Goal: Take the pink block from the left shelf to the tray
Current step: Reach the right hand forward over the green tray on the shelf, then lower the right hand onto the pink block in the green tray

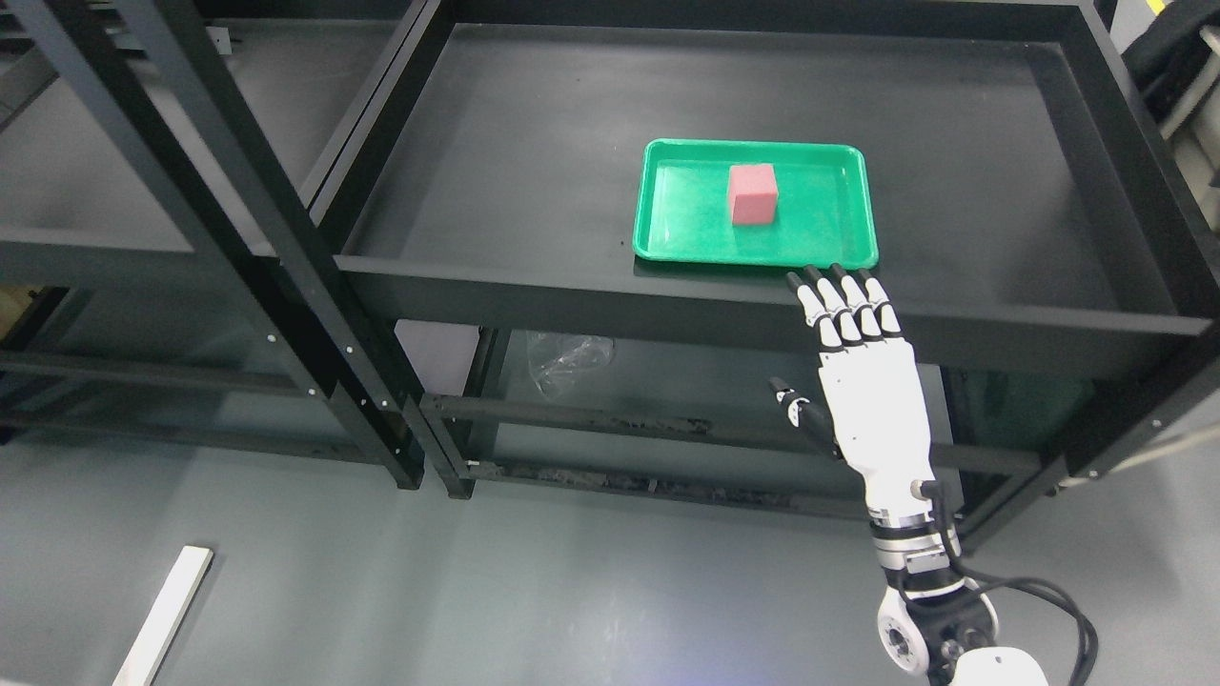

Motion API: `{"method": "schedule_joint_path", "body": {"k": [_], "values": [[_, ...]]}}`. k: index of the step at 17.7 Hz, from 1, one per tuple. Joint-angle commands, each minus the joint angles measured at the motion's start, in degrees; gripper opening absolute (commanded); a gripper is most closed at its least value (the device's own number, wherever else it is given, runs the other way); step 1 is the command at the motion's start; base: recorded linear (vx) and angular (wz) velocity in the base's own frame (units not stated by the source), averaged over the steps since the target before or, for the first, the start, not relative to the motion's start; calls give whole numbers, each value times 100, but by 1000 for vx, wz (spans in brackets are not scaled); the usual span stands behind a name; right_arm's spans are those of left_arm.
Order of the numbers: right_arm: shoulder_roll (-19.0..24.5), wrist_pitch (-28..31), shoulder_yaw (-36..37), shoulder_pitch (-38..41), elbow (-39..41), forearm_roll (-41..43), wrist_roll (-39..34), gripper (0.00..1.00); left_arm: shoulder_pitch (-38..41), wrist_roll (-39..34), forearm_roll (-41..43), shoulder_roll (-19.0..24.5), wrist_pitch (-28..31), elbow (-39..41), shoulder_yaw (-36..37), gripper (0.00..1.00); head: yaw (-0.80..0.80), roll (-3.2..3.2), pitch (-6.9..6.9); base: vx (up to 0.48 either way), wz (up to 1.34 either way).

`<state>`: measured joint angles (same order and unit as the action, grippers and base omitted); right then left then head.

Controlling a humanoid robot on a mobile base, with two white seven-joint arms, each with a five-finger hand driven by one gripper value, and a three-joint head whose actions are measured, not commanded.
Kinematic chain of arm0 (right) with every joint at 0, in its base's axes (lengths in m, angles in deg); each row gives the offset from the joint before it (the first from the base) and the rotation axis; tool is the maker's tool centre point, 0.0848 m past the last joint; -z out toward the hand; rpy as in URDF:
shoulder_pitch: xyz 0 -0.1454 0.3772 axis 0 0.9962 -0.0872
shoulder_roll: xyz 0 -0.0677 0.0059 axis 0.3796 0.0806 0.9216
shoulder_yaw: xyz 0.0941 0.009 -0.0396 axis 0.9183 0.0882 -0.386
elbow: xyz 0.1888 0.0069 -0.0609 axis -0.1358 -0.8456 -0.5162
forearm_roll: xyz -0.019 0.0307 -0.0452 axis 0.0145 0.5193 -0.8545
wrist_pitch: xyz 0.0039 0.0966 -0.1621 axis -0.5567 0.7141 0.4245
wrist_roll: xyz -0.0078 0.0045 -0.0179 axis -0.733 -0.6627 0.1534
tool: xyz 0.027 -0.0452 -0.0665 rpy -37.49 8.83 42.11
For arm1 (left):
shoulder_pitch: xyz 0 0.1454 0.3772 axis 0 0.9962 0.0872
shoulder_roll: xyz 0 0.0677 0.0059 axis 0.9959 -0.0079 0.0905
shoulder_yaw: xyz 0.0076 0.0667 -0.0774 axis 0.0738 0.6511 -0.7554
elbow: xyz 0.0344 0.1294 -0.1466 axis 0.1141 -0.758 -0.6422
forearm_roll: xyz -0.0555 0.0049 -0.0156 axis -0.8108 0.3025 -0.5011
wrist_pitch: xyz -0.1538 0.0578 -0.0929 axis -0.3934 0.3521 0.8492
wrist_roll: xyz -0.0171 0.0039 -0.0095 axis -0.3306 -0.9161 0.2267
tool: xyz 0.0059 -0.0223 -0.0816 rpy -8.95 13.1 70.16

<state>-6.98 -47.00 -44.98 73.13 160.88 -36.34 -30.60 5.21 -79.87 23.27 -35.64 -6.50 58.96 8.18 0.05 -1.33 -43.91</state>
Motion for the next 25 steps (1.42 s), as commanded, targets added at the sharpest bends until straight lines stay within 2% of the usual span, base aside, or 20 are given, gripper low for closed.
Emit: {"method": "schedule_joint_path", "body": {"k": [1,4,11,14,18,23,25], "values": [[-100,17,-53,-60,-7,-34,-244,99,-167,-5,0,100,-2,100,0,100,0,0,0,308,0],[-100,17,-44,-78,-7,274,-745,99,-167,-5,0,100,-2,100,0,100,0,0,0,298,0],[-100,17,-44,-104,-7,292,-1702,99,-167,-5,0,100,-2,100,0,100,0,0,0,267,-42],[-100,26,-27,-131,-16,301,-2458,99,-167,-5,0,100,-2,100,0,100,0,0,0,218,-62],[-100,35,-18,-201,-60,292,-2679,99,-167,-5,0,100,-2,100,0,100,0,0,0,200,-46],[-100,88,0,-385,-218,441,-3539,98,-167,-5,0,100,-2,100,0,100,0,0,0,141,-27],[-100,96,8,-447,-279,477,-3655,98,-176,-5,0,100,-2,100,0,100,0,0,0,113,-8]]}}
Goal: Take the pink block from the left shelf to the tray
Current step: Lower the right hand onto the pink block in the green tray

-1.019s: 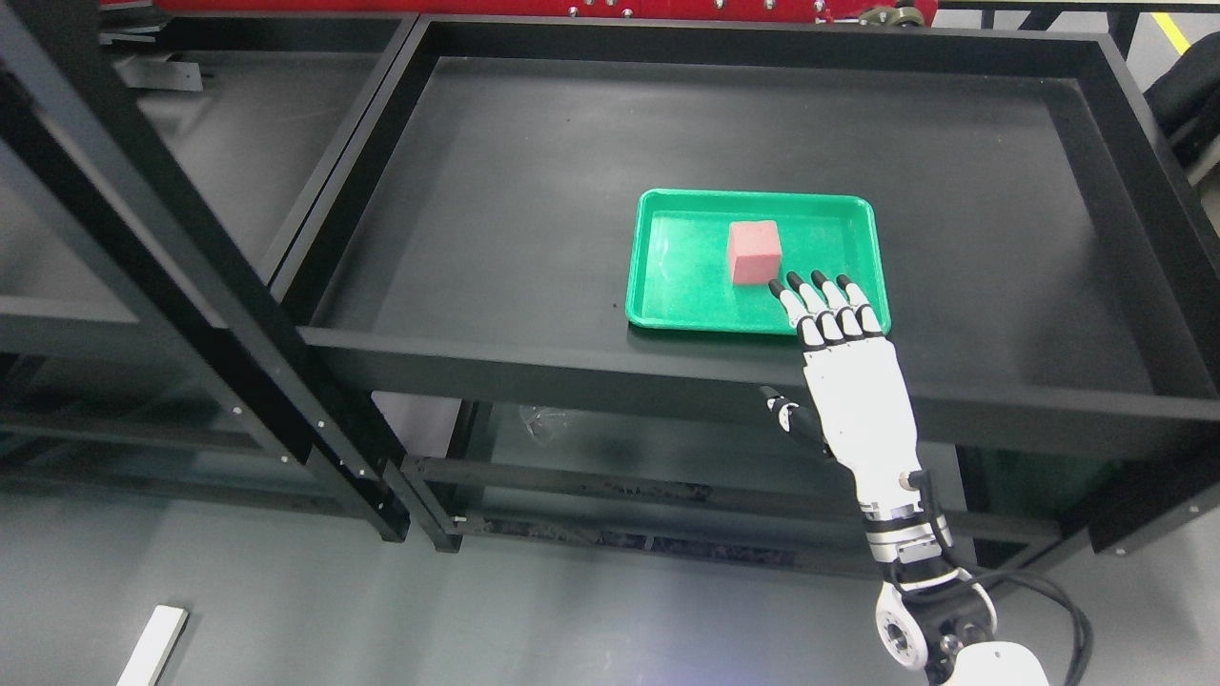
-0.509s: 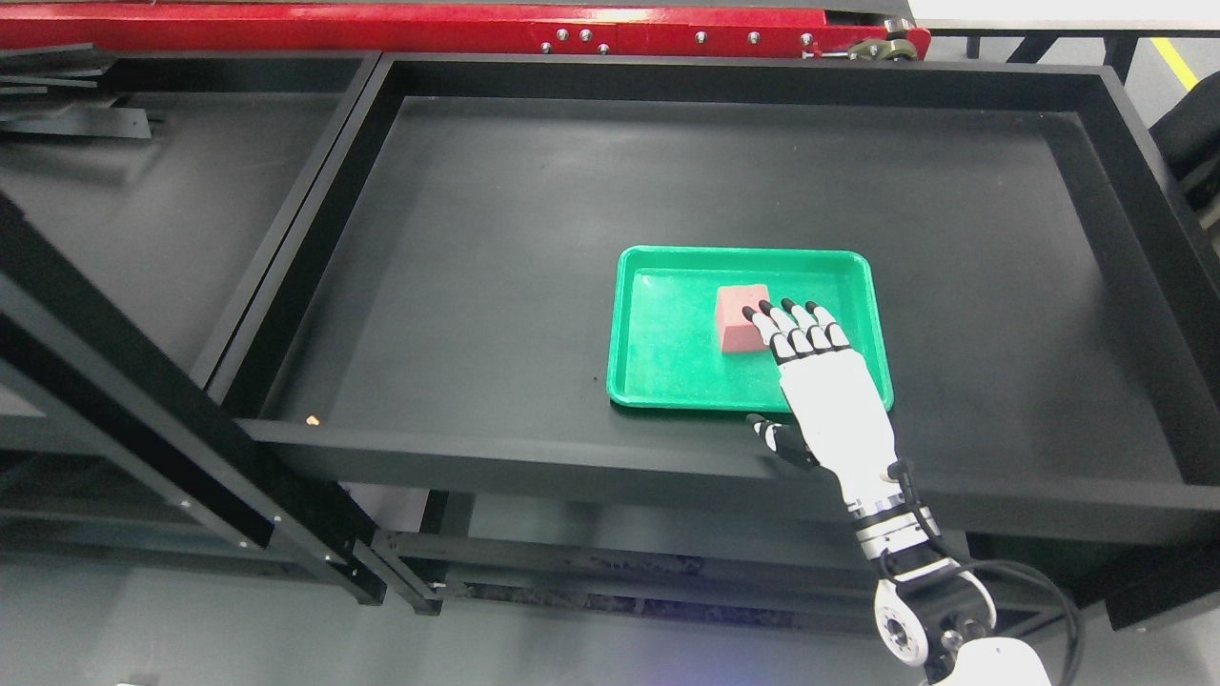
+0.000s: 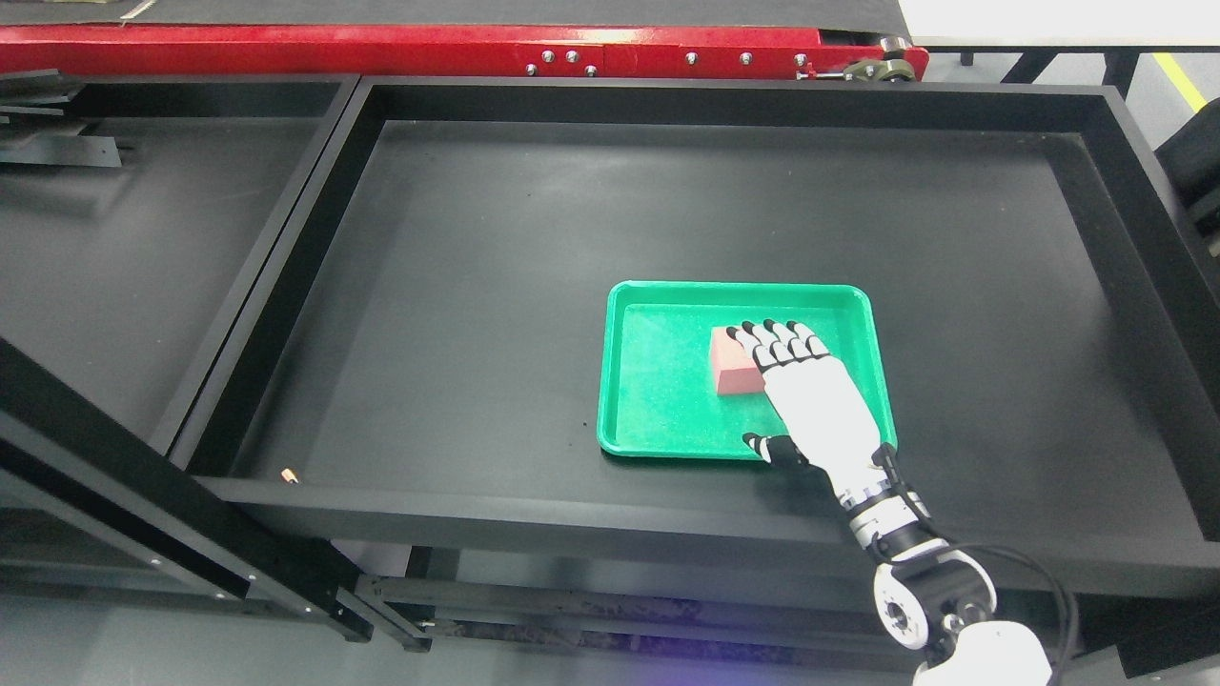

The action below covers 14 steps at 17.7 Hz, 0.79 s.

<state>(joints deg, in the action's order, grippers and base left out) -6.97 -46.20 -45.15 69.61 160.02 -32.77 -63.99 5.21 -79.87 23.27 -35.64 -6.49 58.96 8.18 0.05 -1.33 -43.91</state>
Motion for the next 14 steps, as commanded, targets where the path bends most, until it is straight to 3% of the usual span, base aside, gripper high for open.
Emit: {"method": "schedule_joint_path", "body": {"k": [1,14], "values": [[-100,17,26,-113,-220,120,-316,98,-176,-5,0,100,-2,100,0,100,0,0,0,108,-7],[-100,17,8,-456,-843,102,-659,98,-167,-5,0,100,-2,100,0,100,0,0,0,82,-3]]}}
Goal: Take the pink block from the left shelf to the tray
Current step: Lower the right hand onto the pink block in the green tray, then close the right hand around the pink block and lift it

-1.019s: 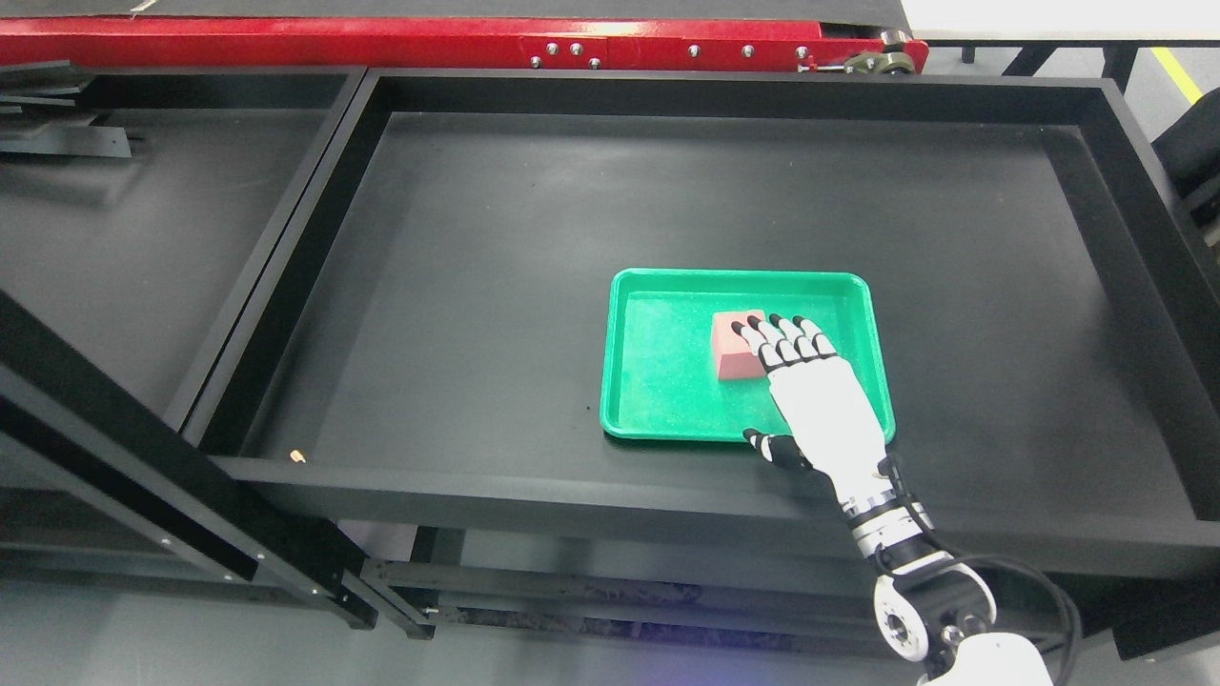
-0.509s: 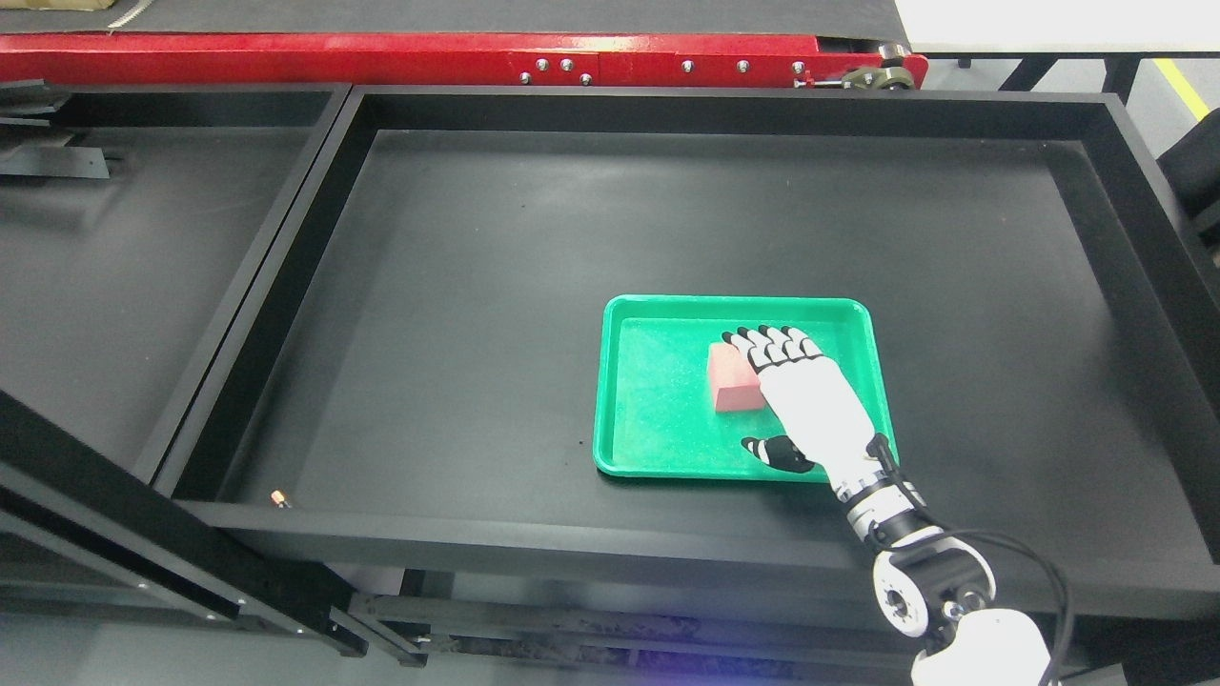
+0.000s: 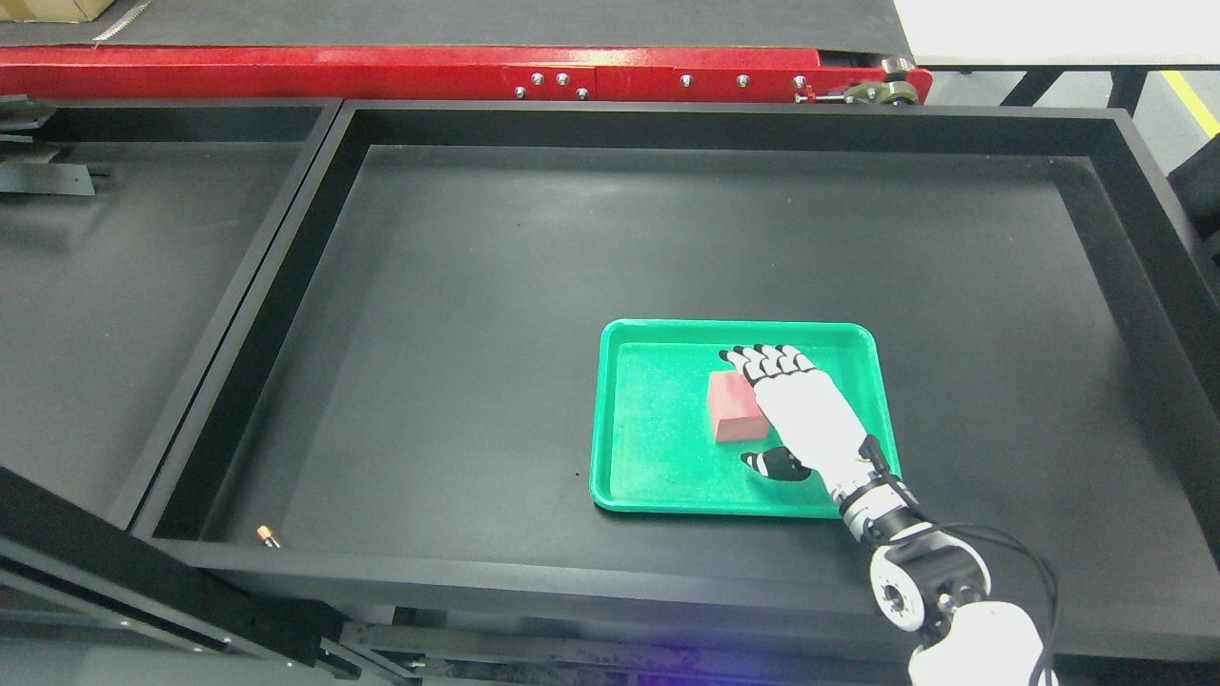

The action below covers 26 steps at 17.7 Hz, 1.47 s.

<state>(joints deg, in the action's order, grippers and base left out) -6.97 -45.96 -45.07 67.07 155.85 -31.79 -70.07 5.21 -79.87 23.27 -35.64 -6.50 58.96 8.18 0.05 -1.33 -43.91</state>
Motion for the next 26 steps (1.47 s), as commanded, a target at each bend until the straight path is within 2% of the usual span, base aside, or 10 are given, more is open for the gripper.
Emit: {"method": "schedule_joint_path", "body": {"k": [1,13,16,21,26], "values": [[-100,-7,0,-237,-488,4,-60,98,-167,-5,0,100,-2,100,0,100,0,0,0,61,2],[-100,-7,0,-325,-963,-23,-367,98,-167,-5,0,100,-2,100,0,100,0,0,0,37,2],[-100,-7,0,-325,-972,-23,-367,93,-167,-5,0,100,-2,100,0,100,0,0,0,0,0],[-100,-33,9,-325,-972,-31,-306,64,-167,-5,0,100,-2,100,0,100,0,0,0,0,0],[-100,-77,70,-325,-972,-31,-297,21,-167,-5,0,100,-2,100,0,100,0,0,0,0,0]]}}
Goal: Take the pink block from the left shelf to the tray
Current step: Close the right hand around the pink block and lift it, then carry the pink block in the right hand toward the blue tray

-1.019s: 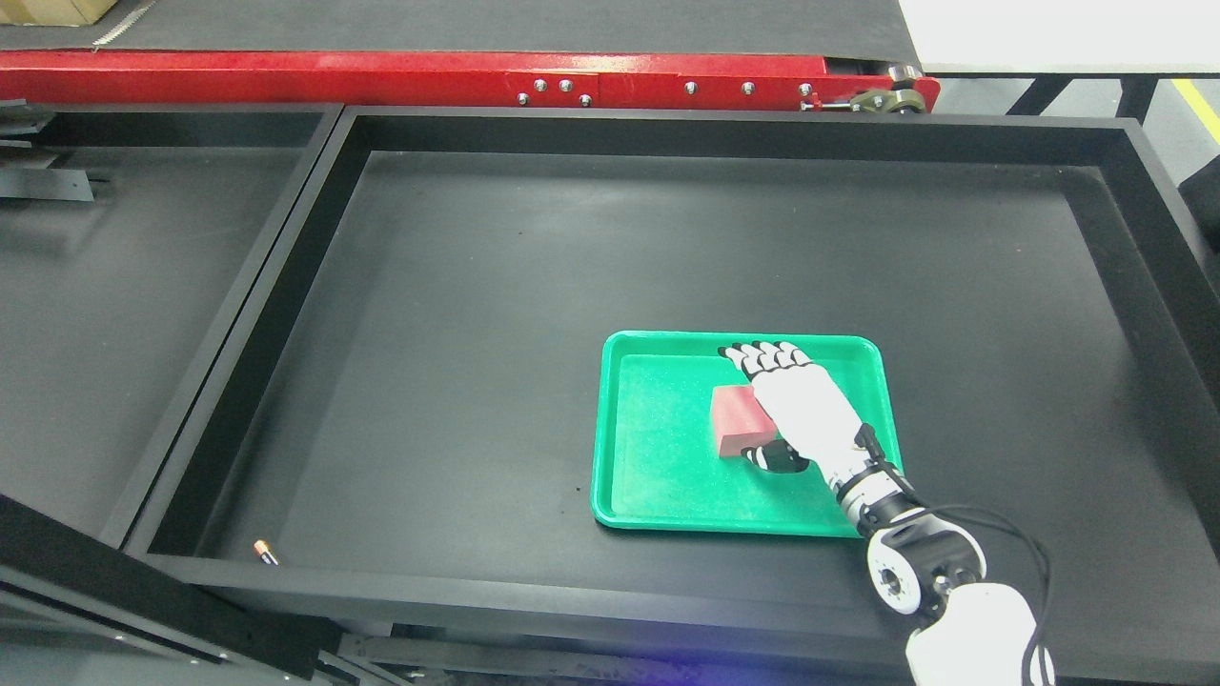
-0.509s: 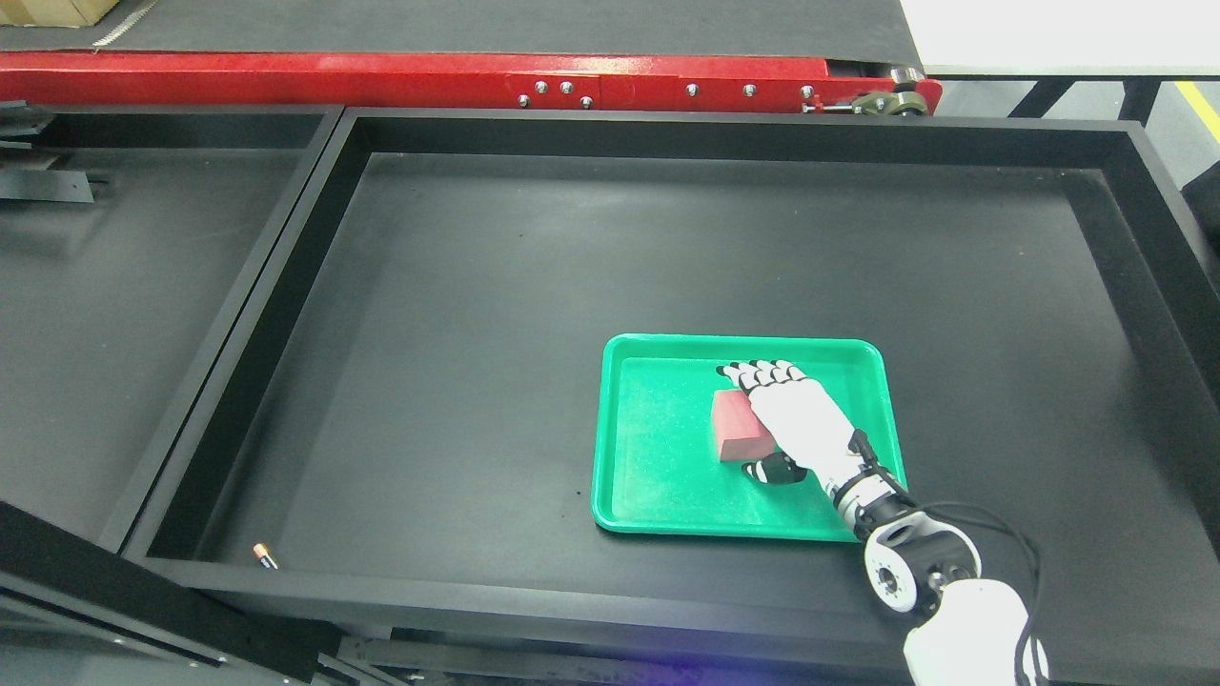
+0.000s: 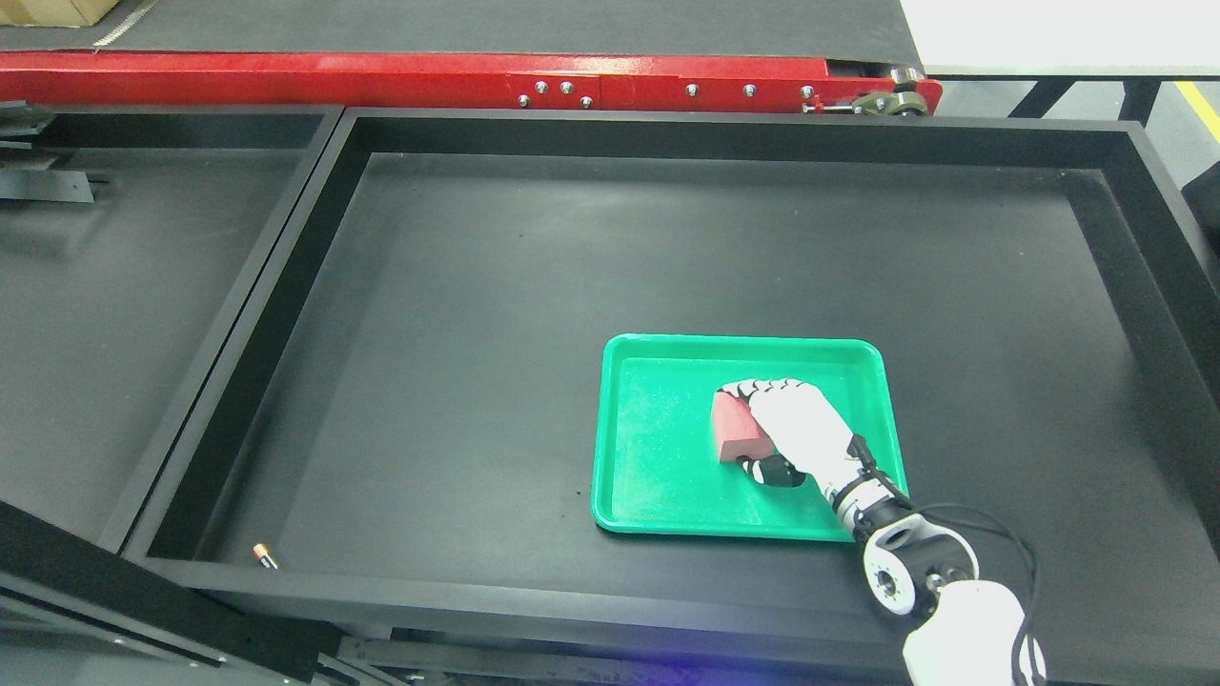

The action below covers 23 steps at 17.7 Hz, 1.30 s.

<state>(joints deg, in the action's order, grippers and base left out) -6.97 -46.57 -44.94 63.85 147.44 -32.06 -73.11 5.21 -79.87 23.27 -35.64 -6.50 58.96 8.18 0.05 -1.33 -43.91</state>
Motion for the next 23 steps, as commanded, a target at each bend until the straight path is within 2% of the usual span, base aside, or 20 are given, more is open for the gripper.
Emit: {"method": "schedule_joint_path", "body": {"k": [1,2,4,6,8,11,14,16,23], "values": [[-100,-60,74,-2,-131,4,16,11,-167,-5,0,100,-2,100,0,100,0,0,0,0,0],[-100,-139,83,-2,-131,4,34,4,-167,-5,0,100,-2,100,0,100,0,0,0,0,0],[-100,-158,92,6,-114,4,226,2,-167,-5,0,100,-2,100,0,100,0,0,0,0,0],[-100,-166,310,-2,-87,57,752,2,-176,-5,0,100,-2,100,0,100,0,0,0,0,0],[-100,-175,416,6,26,83,1306,3,-176,-5,0,100,-2,100,0,100,0,0,0,0,0],[-100,-280,531,41,439,250,2640,4,-167,-5,0,100,-2,100,0,100,0,0,0,0,0],[-100,-281,671,68,633,364,3459,4,-167,-5,0,100,-2,100,0,100,0,0,0,0,0],[-100,-281,707,112,721,531,3759,4,-167,-5,0,100,-2,100,0,100,0,0,0,0,0],[-100,-316,698,121,871,839,3778,4,-167,-5,0,100,-2,100,0,100,0,0,0,-37,11]]}}
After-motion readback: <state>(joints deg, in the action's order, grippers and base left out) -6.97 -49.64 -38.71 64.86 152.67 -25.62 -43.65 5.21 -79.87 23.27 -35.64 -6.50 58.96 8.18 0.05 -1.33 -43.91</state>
